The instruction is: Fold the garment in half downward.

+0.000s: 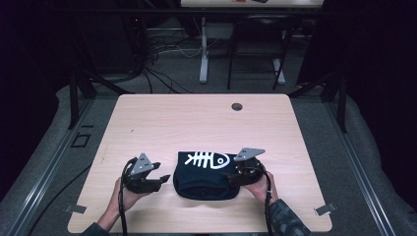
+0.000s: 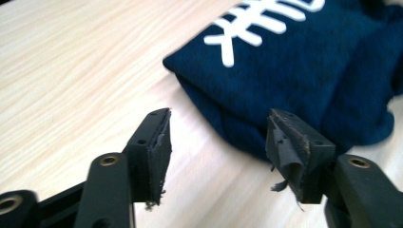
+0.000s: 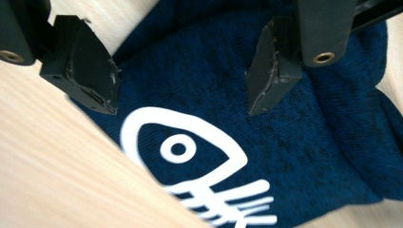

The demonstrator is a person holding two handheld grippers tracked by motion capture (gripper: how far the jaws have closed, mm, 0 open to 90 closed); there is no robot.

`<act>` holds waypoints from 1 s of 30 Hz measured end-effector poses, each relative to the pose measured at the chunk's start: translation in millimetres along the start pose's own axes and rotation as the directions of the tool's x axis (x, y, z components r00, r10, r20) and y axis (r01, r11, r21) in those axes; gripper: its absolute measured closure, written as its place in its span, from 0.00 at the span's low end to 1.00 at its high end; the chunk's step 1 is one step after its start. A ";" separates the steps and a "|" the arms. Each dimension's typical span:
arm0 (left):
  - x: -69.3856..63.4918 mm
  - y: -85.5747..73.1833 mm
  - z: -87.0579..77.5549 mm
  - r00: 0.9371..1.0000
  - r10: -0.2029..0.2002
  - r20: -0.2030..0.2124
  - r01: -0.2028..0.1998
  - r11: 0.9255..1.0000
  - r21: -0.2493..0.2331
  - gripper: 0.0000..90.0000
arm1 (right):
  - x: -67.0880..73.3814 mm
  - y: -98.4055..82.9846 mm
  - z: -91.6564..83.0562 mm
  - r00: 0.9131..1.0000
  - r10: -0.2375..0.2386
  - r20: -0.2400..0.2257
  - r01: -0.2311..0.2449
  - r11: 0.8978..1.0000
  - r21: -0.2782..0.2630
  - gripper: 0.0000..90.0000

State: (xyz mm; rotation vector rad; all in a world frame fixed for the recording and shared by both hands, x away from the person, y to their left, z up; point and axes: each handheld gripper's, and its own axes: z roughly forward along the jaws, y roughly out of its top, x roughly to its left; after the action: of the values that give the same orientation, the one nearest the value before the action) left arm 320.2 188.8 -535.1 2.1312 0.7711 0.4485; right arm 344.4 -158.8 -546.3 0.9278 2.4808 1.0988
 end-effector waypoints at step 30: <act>2.3 3.1 78.5 0.995 -0.073 -0.068 0.079 0.993 0.092 0.30 | -29.7 3.7 48.3 0.995 0.036 0.089 -0.046 0.992 0.115 0.16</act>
State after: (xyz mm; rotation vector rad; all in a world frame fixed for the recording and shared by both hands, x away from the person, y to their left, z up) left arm 366.0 143.8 -580.4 2.1754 0.9232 0.4503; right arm 391.7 -149.1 -576.4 1.0409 2.4871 0.9125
